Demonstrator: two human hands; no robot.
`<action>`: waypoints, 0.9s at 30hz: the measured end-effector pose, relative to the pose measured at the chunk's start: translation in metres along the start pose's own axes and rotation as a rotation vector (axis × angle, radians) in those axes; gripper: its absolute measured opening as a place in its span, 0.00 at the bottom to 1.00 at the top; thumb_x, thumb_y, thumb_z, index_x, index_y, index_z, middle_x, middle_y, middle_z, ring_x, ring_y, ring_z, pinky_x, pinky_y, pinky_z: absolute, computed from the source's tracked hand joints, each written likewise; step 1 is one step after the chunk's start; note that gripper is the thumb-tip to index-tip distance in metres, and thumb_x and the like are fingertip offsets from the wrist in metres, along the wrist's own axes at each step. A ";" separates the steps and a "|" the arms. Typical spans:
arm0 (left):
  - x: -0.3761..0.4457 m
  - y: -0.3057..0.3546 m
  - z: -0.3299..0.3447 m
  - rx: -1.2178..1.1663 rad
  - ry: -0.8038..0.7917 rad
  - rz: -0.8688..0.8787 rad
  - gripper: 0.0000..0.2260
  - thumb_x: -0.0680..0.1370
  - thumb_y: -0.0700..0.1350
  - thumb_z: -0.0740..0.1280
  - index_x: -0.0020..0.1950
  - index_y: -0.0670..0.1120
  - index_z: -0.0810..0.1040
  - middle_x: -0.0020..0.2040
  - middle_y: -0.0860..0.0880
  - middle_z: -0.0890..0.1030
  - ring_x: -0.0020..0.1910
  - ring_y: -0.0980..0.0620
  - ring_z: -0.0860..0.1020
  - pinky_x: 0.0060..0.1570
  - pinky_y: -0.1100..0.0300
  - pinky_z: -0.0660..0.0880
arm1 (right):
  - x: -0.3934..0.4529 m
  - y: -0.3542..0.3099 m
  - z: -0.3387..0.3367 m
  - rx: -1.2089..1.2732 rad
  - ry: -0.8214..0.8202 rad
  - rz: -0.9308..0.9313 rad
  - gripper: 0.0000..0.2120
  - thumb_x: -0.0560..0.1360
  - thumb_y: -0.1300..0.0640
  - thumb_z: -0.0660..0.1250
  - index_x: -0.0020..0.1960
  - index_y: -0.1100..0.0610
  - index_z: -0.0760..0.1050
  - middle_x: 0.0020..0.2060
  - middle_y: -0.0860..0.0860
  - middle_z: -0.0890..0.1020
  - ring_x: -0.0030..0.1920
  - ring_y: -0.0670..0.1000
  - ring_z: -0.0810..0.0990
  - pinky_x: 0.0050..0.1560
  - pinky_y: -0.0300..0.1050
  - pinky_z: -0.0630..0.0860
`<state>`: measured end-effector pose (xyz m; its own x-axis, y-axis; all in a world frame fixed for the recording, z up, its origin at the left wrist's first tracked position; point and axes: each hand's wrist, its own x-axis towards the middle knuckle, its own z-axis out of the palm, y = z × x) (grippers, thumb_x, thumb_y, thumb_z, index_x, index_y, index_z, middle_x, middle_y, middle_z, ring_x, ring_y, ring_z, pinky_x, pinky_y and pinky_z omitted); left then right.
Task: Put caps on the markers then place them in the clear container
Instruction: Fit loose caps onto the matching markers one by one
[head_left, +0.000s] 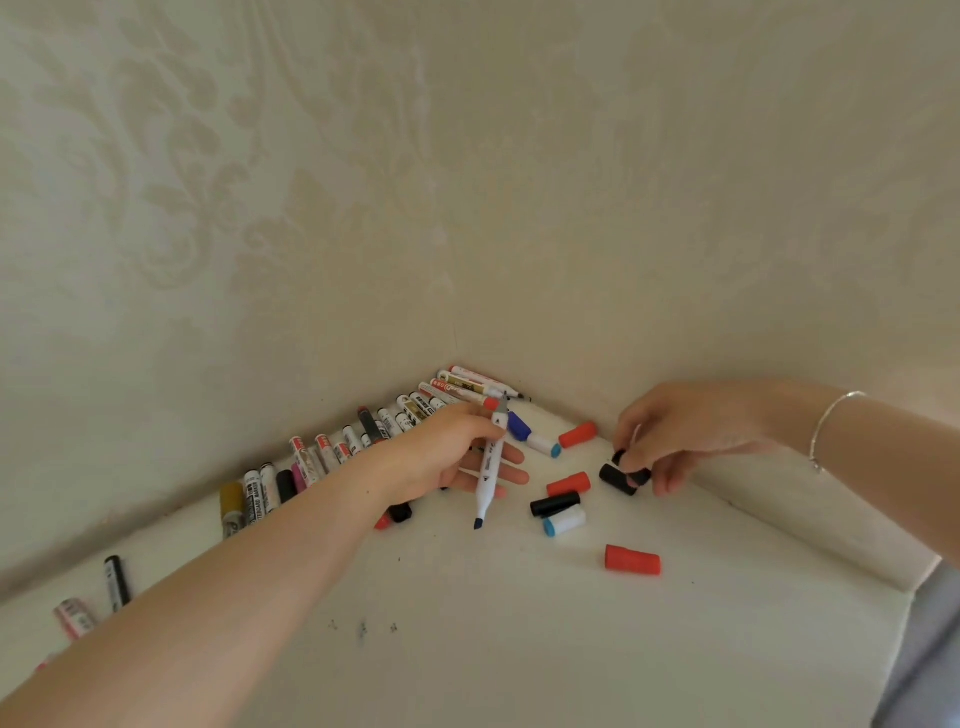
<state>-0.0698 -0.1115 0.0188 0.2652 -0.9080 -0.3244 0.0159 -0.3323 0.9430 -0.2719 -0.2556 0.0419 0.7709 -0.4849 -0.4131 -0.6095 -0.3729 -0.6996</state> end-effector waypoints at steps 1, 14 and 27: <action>-0.001 0.000 -0.001 -0.025 -0.002 -0.005 0.12 0.82 0.38 0.57 0.66 0.42 0.68 0.42 0.43 0.84 0.44 0.42 0.84 0.38 0.52 0.82 | 0.001 0.001 0.000 0.038 -0.004 -0.018 0.07 0.73 0.65 0.70 0.51 0.64 0.77 0.41 0.60 0.83 0.34 0.53 0.82 0.38 0.42 0.79; 0.005 -0.004 -0.006 -0.140 0.029 0.018 0.05 0.82 0.39 0.59 0.51 0.40 0.74 0.44 0.41 0.83 0.49 0.42 0.83 0.52 0.49 0.79 | 0.024 -0.001 0.036 -0.819 0.147 -0.025 0.08 0.70 0.57 0.69 0.47 0.58 0.76 0.47 0.55 0.80 0.39 0.52 0.76 0.35 0.41 0.70; 0.005 -0.002 -0.007 -0.300 0.088 0.007 0.08 0.83 0.41 0.58 0.54 0.41 0.76 0.42 0.41 0.85 0.40 0.47 0.85 0.36 0.57 0.82 | 0.023 -0.021 0.070 -0.754 0.050 -0.381 0.06 0.70 0.52 0.68 0.46 0.51 0.77 0.37 0.41 0.69 0.35 0.42 0.70 0.33 0.34 0.66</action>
<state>-0.0623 -0.1136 0.0161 0.3485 -0.8799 -0.3231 0.2945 -0.2244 0.9289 -0.2283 -0.2034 0.0058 0.9503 -0.2469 -0.1895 -0.2839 -0.9372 -0.2026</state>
